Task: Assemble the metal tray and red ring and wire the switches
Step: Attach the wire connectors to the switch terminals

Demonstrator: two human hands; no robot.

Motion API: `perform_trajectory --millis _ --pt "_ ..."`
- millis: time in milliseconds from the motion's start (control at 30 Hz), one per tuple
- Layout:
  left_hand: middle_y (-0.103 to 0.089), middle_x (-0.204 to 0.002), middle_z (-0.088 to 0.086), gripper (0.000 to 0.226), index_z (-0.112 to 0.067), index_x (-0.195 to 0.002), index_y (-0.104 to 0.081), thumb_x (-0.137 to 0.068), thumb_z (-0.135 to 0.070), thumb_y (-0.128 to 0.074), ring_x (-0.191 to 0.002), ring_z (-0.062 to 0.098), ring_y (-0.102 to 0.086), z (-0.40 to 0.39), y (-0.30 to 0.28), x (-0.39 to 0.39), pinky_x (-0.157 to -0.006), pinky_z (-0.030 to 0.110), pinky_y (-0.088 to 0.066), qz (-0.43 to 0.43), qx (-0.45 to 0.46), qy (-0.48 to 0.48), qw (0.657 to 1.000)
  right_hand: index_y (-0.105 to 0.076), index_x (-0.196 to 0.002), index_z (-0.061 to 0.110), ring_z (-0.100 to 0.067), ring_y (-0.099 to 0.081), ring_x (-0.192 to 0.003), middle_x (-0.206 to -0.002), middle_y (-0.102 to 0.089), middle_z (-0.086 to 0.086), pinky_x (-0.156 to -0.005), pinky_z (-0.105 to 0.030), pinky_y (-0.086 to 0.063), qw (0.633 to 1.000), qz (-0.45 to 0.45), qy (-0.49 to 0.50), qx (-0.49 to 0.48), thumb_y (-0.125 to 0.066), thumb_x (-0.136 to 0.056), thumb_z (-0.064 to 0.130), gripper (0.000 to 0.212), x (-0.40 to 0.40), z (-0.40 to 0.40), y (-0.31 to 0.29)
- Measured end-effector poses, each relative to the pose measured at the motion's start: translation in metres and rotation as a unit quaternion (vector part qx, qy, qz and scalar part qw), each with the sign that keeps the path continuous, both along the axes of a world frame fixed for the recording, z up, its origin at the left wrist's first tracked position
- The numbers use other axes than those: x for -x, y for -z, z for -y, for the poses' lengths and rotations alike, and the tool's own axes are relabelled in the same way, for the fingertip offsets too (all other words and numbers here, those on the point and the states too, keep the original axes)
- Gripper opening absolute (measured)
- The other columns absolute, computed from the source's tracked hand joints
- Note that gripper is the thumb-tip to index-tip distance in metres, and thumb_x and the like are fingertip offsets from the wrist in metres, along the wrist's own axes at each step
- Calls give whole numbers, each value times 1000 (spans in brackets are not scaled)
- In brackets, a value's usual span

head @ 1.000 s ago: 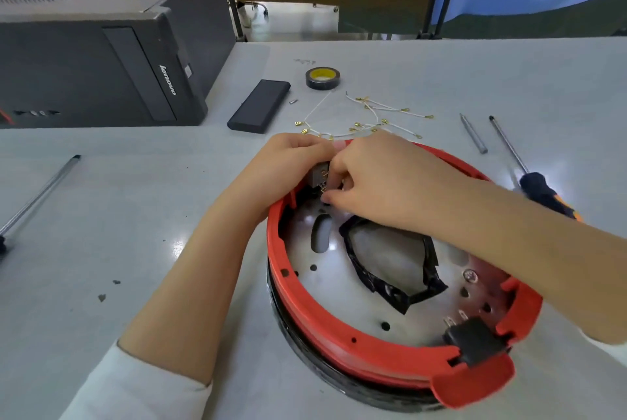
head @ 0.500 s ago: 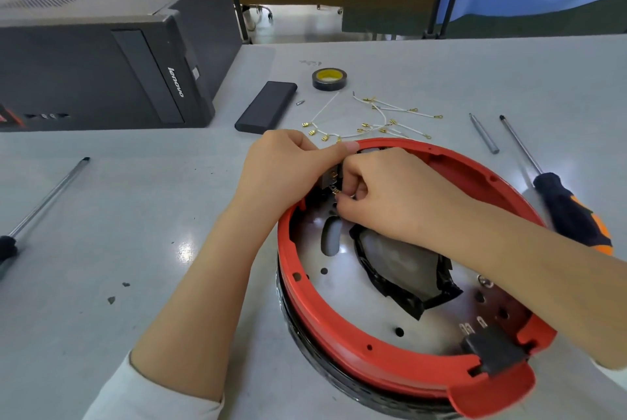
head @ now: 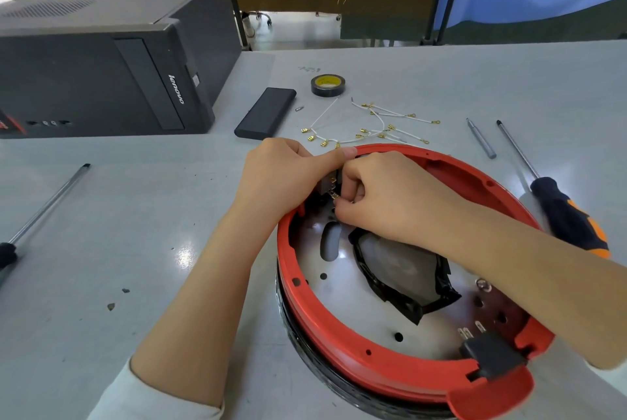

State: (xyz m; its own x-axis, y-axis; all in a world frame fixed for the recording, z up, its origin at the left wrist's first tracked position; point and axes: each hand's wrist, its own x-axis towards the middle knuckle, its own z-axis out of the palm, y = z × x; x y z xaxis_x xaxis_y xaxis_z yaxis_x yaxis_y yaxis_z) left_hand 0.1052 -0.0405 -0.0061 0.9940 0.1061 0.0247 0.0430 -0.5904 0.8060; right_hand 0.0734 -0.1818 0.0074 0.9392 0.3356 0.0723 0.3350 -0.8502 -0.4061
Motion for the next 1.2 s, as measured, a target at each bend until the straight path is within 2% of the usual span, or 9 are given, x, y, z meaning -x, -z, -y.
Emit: perform_trajectory --millis 167,333,467,533,667,833,967,1133,1200 --pt "-47 -35 -9 58 -18 -52 -46 -60 -69 -75 -32 3 -47 0 0 -1 -32 12 -31 0 -4 -2 1000 -63 -71 16 -12 -57 -67 -64 -59 7 -58 -24 -40 1000 10 4 -6 -63 -82 25 15 -2 1 3" --pt "-45 -34 -9 60 -18 -50 -45 -59 -70 -74 -32 3 -47 1 0 0 -32 12 -32 12 -15 -10 1000 -63 -75 18 -11 -56 -70 -66 -58 9 -62 -28 -43 1000 18 -5 -4 -62 -86 29 15 -3 2 5" --pt "-46 -34 -7 63 -19 -49 -42 -58 -73 -73 -33 4 -47 2 0 0 -40 20 -36 3 -36 -16 999 -60 -76 27 -4 -52 -68 -62 -55 15 -57 -13 -36 1000 6 -22 6 -63 -83 26 8 -1 7 2" --pt "-44 -33 -8 64 -19 -47 -40 -58 -73 -73 -33 4 -45 2 0 -1 -42 21 -34 2 -39 -18 999 -61 -75 28 -4 -54 -68 -64 -57 14 -59 -15 -38 1000 6 -24 4 -62 -83 23 9 -1 9 1" --pt "-42 -33 -8 65 -20 -46 -38 -58 -73 -73 -33 3 -44 1 -1 -1 -36 17 -31 3 -41 -17 999 -61 -72 24 -7 -54 -67 -67 -61 9 -58 -21 -38 999 23 -33 0 -59 -84 19 13 0 8 2" --pt "-49 -45 -2 63 -17 -51 -44 -57 -71 -74 -38 6 -46 1 0 -2 -44 21 -37 4 -33 -19 999 -63 -77 18 -11 -56 -70 -70 -62 6 -62 -28 -41 999 32 -38 3 -58 -88 22 12 -3 5 5" --pt "-50 -41 -4 60 -17 -52 -46 -58 -70 -75 -36 5 -48 1 1 -1 -36 15 -37 9 -21 -17 1000 -62 -78 20 -11 -56 -69 -67 -58 10 -57 -25 -39 999 32 -32 7 -59 -89 26 13 -5 5 7" --pt "-50 -38 -12 56 -20 -57 -46 -63 -68 -74 -34 7 -50 1 -1 1 -35 14 -34 -33 21 10 999 -63 -72 27 4 -56 -59 -60 -63 12 -52 -15 -35 999 -24 -34 -20 -64 -87 31 15 -4 11 -3" --pt "-50 -38 -14 51 -21 -59 -48 -66 -63 -75 -34 6 -47 1 -1 1 -36 13 -34 -46 57 23 997 -66 -73 27 7 -57 -55 -57 -62 13 -53 -15 -39 998 -40 -25 -50 -66 -84 33 13 -3 16 -13"
